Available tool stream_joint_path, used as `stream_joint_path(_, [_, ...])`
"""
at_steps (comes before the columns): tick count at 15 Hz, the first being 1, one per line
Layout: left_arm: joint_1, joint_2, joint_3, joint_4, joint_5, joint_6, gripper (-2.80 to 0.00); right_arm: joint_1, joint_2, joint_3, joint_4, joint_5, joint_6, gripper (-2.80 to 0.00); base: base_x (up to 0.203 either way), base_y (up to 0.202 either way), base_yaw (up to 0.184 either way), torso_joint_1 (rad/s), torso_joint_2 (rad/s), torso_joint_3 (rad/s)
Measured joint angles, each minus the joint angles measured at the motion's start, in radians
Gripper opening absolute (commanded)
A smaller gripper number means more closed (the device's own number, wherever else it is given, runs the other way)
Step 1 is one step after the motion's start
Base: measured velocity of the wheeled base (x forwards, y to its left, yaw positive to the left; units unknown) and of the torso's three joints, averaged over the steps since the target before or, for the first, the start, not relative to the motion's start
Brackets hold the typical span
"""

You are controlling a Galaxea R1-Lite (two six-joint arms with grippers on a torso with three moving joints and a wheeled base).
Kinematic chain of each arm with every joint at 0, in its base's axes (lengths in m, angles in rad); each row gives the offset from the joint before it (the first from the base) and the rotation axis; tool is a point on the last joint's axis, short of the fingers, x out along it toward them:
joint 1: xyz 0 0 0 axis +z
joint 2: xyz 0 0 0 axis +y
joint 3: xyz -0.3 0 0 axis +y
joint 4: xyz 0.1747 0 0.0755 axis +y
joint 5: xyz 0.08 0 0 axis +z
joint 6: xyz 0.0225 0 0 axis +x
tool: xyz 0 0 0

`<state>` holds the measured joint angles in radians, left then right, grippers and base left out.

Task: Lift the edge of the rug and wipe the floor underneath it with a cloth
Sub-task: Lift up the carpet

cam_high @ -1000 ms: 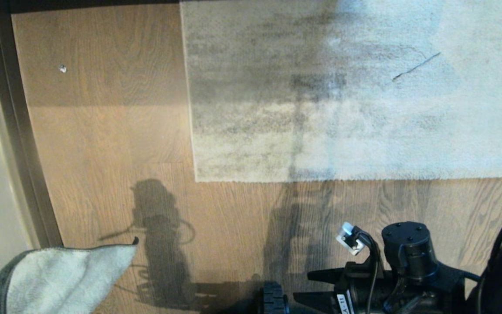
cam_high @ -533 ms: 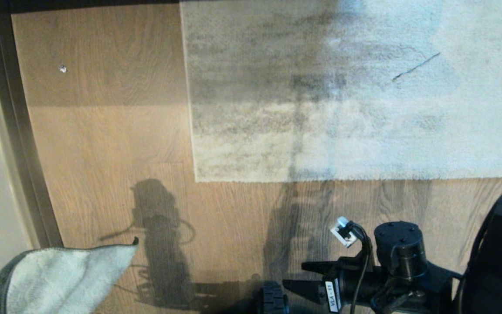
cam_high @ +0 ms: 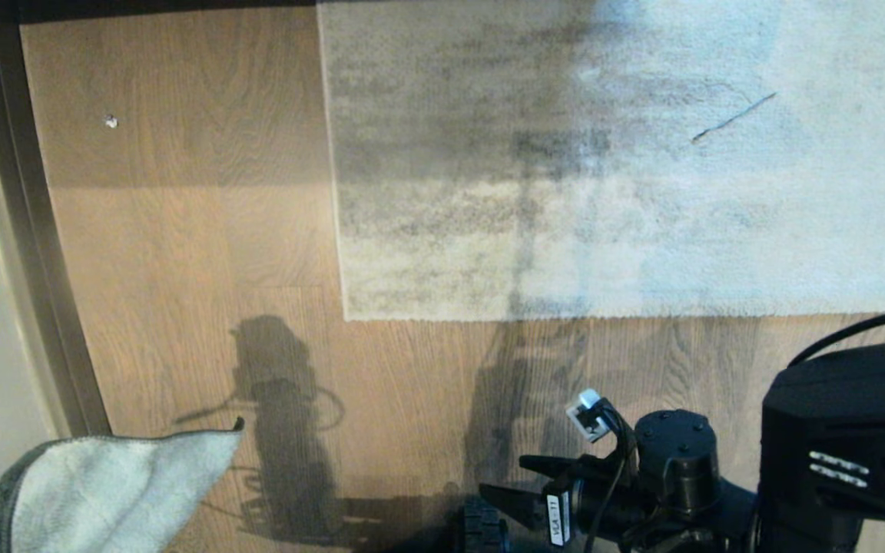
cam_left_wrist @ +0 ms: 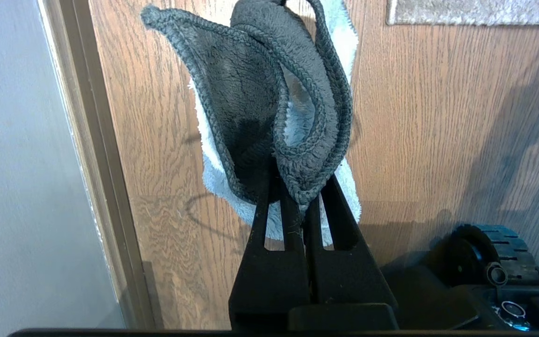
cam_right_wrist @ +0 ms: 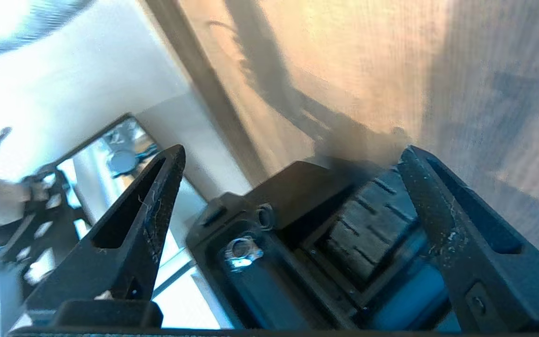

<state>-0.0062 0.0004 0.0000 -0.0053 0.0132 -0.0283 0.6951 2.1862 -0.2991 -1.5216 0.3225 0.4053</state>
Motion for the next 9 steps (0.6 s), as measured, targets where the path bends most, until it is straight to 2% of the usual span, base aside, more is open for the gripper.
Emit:
stream_joint_path(7, [0.0, 0.0, 0.0, 0.0, 0.0, 0.0, -2.8, 0.001, 0.025, -0.048, 0.0, -0.18, 0.002, 0.0, 0.0, 0.0, 0.0, 0.0, 0.0, 0.0])
stream_joint_path(9, [0.0, 0.0, 0.0, 0.0, 0.0, 0.0, -2.8, 0.001, 0.029, -0.075, 0.0, -0.207, 0.006, 0.0, 0.0, 0.0, 0.0, 0.0, 0.0, 0.0])
